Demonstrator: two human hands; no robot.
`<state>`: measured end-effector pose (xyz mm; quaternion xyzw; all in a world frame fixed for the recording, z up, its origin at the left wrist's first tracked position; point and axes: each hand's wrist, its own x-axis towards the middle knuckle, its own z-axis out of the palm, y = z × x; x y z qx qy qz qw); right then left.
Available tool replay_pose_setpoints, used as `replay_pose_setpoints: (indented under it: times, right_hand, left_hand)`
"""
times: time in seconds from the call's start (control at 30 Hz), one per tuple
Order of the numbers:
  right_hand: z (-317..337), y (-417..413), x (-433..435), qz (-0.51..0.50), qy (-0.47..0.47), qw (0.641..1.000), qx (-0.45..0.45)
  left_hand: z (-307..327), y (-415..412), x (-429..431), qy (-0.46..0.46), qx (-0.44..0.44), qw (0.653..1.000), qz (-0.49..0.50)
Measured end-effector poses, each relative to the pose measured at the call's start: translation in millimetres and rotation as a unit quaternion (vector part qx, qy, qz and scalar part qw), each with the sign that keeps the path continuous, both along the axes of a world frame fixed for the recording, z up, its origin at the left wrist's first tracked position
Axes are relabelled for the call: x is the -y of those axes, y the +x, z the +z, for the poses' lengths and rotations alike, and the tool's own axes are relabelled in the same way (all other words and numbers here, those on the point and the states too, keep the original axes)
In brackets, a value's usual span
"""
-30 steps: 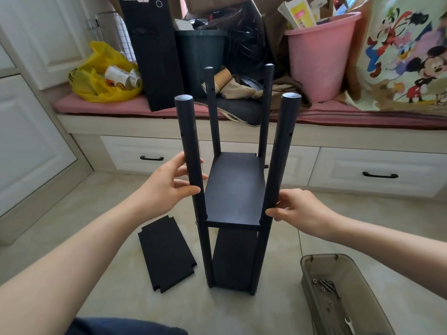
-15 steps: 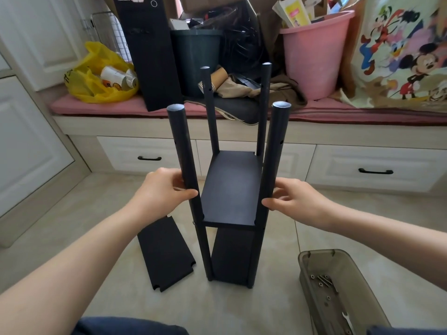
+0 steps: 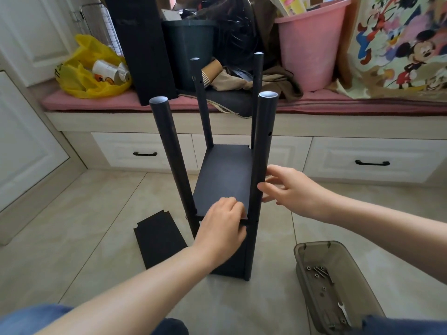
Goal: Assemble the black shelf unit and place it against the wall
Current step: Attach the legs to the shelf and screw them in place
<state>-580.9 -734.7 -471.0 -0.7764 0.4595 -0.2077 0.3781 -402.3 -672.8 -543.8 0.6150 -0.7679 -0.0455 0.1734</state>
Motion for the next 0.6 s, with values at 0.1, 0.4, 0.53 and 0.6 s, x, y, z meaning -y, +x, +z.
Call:
replay_pose_setpoints:
  times: [0.1, 0.4, 0.53, 0.6]
  right_hand:
    - [-1, -2, 1, 0.004, 0.003, 1.0, -0.005]
    - [-3, -3, 7, 0.025, 0.0, 1.0, 0.008]
    - [-4, -4, 8, 0.033, 0.003, 0.999, 0.021]
    - [-5, -6, 8, 0.036, 0.009, 0.999, 0.027]
  left_hand:
    - [-18, -3, 14, 0.032, 0.027, 0.999, 0.015]
    - [-61, -7, 22, -0.033, 0.045, 0.996, 0.066]
    - [-64, -9, 21, -0.064, 0.036, 0.995, 0.072]
    - [-65, -9, 20, -0.076, 0.032, 0.994, 0.074]
